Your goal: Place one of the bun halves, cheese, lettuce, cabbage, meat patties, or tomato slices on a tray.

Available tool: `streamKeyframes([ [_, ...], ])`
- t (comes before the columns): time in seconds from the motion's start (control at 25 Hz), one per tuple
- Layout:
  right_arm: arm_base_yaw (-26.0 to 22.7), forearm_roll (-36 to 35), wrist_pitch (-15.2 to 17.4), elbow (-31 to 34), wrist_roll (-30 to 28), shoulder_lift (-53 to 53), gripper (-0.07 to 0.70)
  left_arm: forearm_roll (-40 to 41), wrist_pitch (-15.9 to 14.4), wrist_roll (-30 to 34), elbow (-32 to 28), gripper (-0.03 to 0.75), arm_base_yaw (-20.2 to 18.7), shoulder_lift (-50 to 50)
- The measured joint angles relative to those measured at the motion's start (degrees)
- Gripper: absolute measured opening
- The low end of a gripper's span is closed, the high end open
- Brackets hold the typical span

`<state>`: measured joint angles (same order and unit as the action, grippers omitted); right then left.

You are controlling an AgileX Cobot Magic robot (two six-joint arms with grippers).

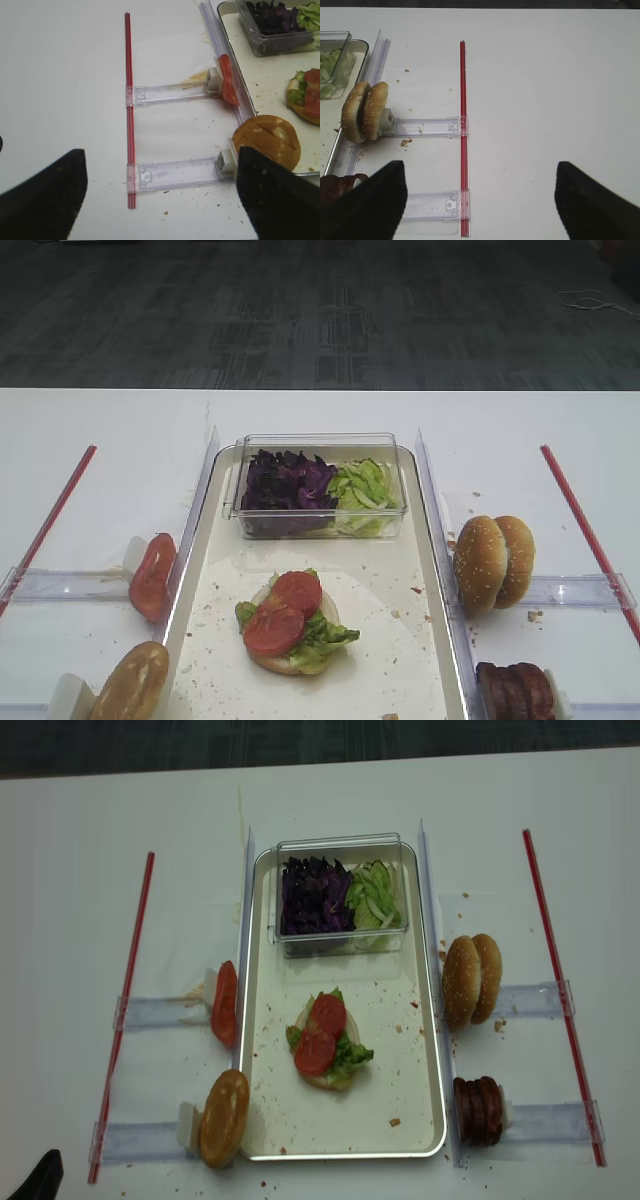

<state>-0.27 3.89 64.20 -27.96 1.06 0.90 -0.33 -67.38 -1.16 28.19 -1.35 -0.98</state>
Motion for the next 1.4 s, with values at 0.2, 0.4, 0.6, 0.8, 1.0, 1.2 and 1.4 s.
streamKeyframes([
  [0.2, 0.00, 0.00, 0.00, 0.00, 0.00, 0.00, 0.632, 0.00, 0.00, 0.00, 0.00, 0.594, 0.00, 0.00],
  [0.4, 0.00, 0.00, 0.00, 0.00, 0.00, 0.00, 0.632, 0.00, 0.00, 0.00, 0.00, 0.594, 0.00, 0.00],
  [0.6, 0.00, 0.00, 0.00, 0.00, 0.00, 0.00, 0.632, 0.00, 0.00, 0.00, 0.00, 0.594, 0.00, 0.00],
  [0.8, 0.00, 0.00, 0.00, 0.00, 0.00, 0.00, 0.632, 0.00, 0.00, 0.00, 0.00, 0.594, 0.00, 0.00],
  [1.0, 0.00, 0.00, 0.00, 0.00, 0.00, 0.00, 0.632, 0.00, 0.00, 0.00, 0.00, 0.594, 0.00, 0.00],
  [1.2, 0.00, 0.00, 0.00, 0.00, 0.00, 0.00, 0.632, 0.00, 0.00, 0.00, 0.00, 0.594, 0.00, 0.00],
  [1.4, 0.00, 0.00, -0.12, 0.00, 0.00, 0.00, 0.631, 0.00, 0.00, 0.00, 0.00, 0.594, 0.00, 0.00],
])
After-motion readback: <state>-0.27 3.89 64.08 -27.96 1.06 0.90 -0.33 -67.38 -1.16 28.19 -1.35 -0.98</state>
